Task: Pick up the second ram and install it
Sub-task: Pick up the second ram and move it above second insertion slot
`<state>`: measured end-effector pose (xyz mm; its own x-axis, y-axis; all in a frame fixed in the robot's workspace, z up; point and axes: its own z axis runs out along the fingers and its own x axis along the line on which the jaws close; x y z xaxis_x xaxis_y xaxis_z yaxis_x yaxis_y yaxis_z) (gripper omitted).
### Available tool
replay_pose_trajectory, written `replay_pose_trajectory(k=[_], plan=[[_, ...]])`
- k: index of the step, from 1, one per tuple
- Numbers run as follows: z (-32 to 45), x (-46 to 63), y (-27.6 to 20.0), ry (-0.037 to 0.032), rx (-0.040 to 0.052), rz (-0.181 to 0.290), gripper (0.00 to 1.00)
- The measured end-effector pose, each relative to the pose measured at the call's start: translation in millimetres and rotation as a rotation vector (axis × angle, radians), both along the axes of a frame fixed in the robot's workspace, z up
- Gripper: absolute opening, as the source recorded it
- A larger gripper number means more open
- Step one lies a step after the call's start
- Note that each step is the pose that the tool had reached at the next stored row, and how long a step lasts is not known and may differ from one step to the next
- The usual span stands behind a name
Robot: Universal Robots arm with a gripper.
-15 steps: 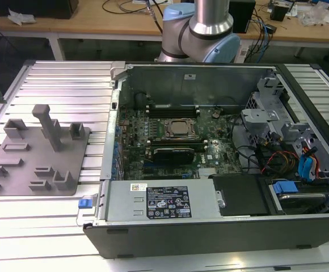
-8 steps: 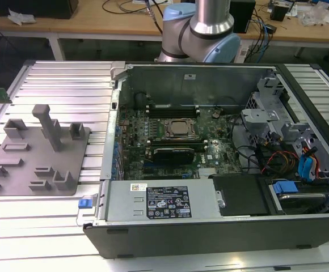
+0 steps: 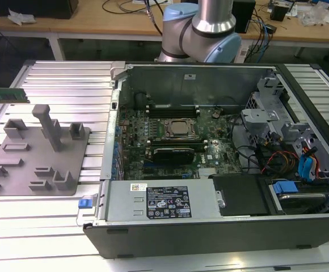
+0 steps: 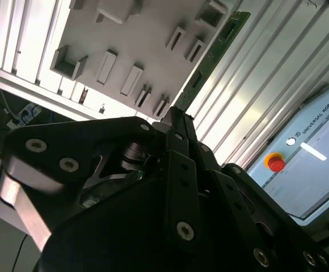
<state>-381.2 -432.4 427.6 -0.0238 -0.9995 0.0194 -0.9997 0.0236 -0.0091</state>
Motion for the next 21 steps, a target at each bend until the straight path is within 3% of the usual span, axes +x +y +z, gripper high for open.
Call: replay_pose_trajectory(k=[11, 15, 21], plan=[[-0.1, 47.2, 0.0, -0.0001, 0.0001, 0.0, 0.09], [0.0, 59.6, -0.1, 0.0, 0.0001, 0.0, 0.09], [-0.1, 88.8, -0.1, -0.0001, 0.0001, 0.0, 0.09]])
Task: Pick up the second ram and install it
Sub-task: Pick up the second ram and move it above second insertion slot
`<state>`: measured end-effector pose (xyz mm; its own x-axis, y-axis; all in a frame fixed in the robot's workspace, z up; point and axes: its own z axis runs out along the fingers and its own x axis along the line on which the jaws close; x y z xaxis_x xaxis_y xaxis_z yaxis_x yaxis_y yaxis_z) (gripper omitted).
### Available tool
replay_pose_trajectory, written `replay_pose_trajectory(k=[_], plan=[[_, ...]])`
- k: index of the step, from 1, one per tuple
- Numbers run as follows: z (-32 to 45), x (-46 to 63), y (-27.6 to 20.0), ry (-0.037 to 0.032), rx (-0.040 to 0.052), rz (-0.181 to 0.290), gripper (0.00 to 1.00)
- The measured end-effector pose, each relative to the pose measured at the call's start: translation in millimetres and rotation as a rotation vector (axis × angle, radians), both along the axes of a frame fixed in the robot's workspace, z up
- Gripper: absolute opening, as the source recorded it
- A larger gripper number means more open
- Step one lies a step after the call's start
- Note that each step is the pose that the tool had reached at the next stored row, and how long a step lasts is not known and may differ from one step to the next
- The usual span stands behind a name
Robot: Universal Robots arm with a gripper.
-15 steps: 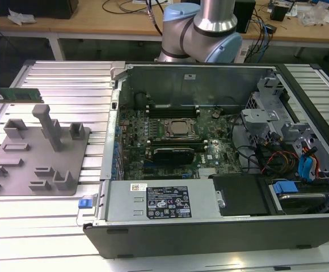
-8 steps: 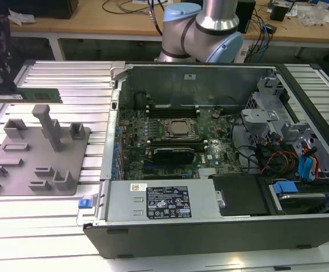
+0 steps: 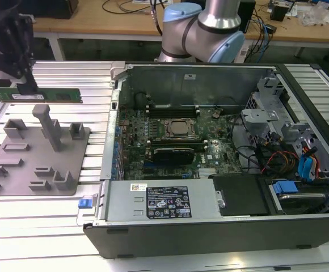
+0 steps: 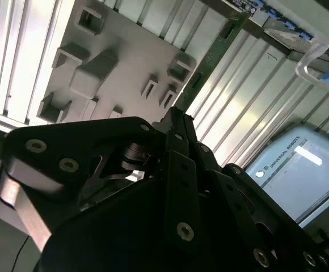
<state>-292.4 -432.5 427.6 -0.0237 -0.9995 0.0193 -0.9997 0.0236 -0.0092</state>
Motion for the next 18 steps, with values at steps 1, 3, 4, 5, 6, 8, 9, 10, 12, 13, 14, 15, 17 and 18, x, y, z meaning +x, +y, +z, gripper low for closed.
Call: replay_pose_trajectory(k=[1, 3, 4, 5, 6, 8, 9, 10, 12, 13, 14, 15, 17, 18], plan=[[0.0, 3.6, 0.0, -0.0001, 0.0001, 0.0, 0.09], [0.0, 20.1, 0.0, -0.0001, 0.0001, 0.0, 0.09], [0.0, 32.5, 0.0, 0.0001, 0.0, 0.0, 0.09], [0.0, 37.6, 0.0, 0.0001, 0.0001, 0.0, 0.09], [0.0, 41.9, 0.0, 0.0, 0.0001, 0.0, 0.09], [0.0, 60.6, 0.0, 0.0001, 0.0, 0.0, 0.09], [0.0, 72.9, 0.0, 0.0, 0.0001, 0.001, 0.09], [0.0, 84.5, 0.0, 0.0001, 0.0001, 0.001, 0.09], [0.1, 94.7, 0.0, 0.0001, 0.0, 0.001, 0.09], [0.0, 98.6, 0.0, 0.0001, 0.0, 0.001, 0.09], [0.0, 102.8, 0.0, 0.0002, 0.0001, 0.001, 0.09], [0.0, 107.1, 0.0, 0.0003, 0.0001, 0.001, 0.09], [0.0, 123.8, 0.0, 0.0008, 0.0, 0.001, 0.09], [0.0, 134.7, 0.0, 0.001, 0.0001, 0.001, 0.09]])
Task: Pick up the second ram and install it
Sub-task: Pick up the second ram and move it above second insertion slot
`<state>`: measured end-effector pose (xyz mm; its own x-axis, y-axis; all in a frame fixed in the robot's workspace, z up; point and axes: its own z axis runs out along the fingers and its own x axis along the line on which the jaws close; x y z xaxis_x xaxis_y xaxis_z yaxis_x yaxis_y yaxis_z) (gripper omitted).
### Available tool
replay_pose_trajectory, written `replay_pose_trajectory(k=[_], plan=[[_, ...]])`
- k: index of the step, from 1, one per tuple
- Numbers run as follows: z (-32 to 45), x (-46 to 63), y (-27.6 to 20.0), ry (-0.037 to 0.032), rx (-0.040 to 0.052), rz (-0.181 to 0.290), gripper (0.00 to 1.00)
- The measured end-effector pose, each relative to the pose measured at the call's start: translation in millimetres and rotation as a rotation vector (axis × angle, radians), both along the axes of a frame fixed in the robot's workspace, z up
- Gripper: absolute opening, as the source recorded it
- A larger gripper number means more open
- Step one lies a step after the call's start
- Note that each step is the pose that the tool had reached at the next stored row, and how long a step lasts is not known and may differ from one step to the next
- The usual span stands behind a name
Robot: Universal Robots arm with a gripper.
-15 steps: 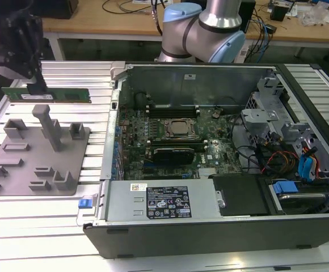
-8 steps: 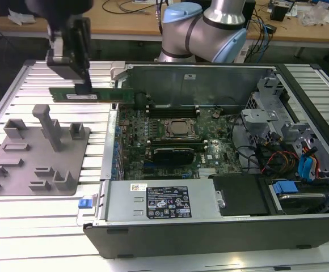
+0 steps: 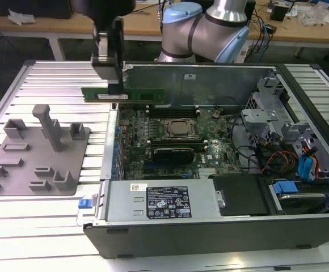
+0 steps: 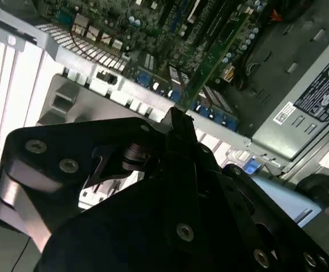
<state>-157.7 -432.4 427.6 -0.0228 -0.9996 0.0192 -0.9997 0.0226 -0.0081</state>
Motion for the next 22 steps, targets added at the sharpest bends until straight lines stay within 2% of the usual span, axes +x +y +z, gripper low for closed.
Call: replay_pose_trajectory(k=[5, 9, 13, 15, 17, 18, 20, 22], plan=[[0.0, 34.8, 0.0, 0.001, 0.0, 0.0, 0.09], [0.0, 50.3, 0.0, 0.0011, 0.0, 0.0, 0.09], [-0.5, 81.3, 0.0, 0.0013, 0.0009, 0.001, 0.09], [-2.6, 87.9, -0.1, 0.001, 0.0067, 0.002, 0.09], [-5.9, 92.0, 0.1, 0.0012, 0.0073, 0.004, 0.09], [-10.0, 95.5, 0.8, 0.0012, 0.0072, 0.005, 0.09], [-18.1, 100.9, 5.3, 0.0012, 0.0074, 0.008, 0.09], [-20.5, 101.5, 7.5, 0.0012, 0.0089, 0.012, 0.09]])
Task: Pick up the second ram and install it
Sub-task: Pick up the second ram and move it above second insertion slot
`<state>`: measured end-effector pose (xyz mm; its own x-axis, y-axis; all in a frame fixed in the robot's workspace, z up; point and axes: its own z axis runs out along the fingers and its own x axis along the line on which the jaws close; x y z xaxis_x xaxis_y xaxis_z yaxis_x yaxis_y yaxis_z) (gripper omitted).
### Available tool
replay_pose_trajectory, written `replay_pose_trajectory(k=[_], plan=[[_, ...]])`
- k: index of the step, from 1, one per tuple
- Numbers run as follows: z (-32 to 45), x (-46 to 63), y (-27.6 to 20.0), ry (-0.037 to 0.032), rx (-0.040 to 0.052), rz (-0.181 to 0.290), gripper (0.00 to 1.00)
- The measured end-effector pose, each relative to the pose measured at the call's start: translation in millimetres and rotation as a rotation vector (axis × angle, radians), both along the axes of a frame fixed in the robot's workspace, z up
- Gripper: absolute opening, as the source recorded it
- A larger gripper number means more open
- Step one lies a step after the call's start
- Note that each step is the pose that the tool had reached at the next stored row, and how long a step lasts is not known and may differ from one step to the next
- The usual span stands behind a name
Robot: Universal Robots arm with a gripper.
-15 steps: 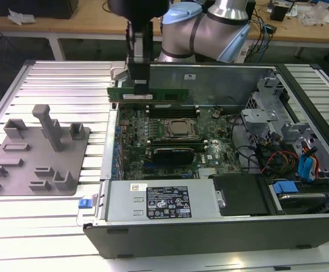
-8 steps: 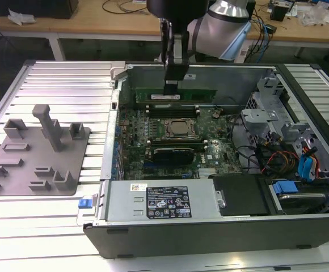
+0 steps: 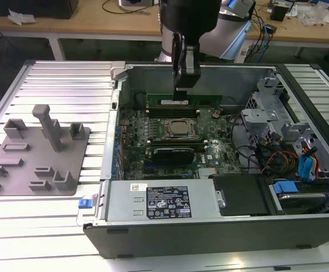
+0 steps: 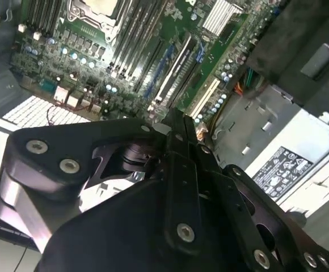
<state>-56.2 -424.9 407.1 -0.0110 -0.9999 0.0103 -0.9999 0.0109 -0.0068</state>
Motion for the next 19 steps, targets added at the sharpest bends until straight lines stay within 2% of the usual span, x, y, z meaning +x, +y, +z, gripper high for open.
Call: replay_pose_trajectory(k=[1, 4, 6, 8, 11, 13, 15, 16, 17, 19], plan=[[-1.2, 0.2, 1.0, 0.0, 0.0005, 0.002, 0.09], [-8.9, 2.3, 11.5, 0.0001, 0.0011, 0.009, 0.09], [-13.1, 3.1, 14.4, -0.0001, 0.0013, 0.01, 0.09], [-20.8, 3.7, 18.1, 0.0009, 0.0013, 0.016, 0.09], [-20.9, 3.7, 18.3, 0.0013, 0.0011, 0.016, 0.09], [-25.6, 3.7, 18.3, 0.0012, 0.011, 0.016, 0.09], [-28.4, 3.7, 18.3, 0.0012, 0.0142, 0.016, 0.09], [-35.1, 3.7, 18.3, 0.0015, 0.0155, 0.016, 0.09], [-37.8, 3.8, 18.6, 0.0016, 0.0178, 0.016, 0.09], [-39.6, 3.7, 19.2, 0.0015, 0.0243, 0.016, 0.09]])
